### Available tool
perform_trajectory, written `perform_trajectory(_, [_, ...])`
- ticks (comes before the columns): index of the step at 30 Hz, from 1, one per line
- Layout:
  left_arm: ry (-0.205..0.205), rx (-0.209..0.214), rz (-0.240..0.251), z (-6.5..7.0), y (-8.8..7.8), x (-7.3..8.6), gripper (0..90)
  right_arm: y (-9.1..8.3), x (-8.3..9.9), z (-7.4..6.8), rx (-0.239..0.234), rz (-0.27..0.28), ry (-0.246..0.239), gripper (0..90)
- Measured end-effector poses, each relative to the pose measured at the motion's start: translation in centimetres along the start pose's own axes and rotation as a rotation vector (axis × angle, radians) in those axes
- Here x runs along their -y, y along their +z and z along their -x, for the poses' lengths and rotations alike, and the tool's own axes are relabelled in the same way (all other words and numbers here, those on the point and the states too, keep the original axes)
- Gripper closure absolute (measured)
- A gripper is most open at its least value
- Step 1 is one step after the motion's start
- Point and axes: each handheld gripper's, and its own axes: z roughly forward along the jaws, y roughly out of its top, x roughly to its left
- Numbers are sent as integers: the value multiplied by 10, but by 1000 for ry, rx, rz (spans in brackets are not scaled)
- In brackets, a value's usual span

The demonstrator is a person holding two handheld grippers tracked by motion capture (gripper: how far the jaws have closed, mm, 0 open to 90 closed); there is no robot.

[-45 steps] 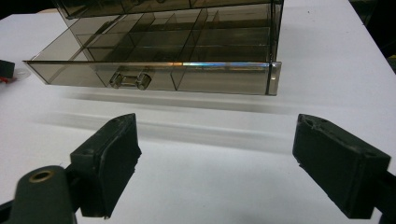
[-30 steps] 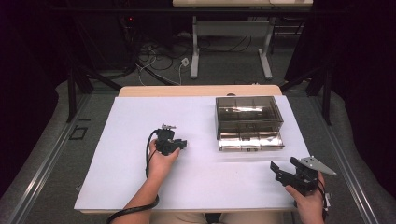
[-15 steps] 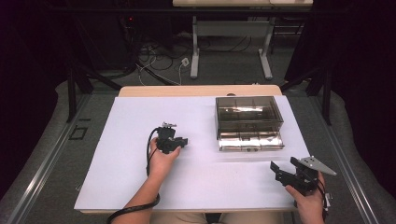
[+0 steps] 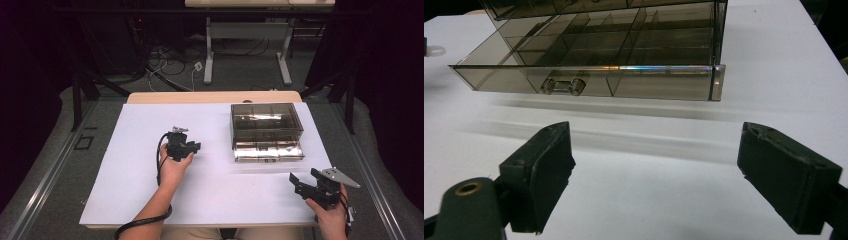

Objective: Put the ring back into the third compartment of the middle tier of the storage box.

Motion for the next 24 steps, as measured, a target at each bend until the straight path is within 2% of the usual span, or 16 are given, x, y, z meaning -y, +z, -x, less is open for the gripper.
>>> perform_trajectory(16, [5,-8,99,7,-8,-6,697,0,0,0,-3,0,5,140])
perform_trajectory(24, [10,4,125,14,-10,-12,698,0,0,1,-5,-2,19,139])
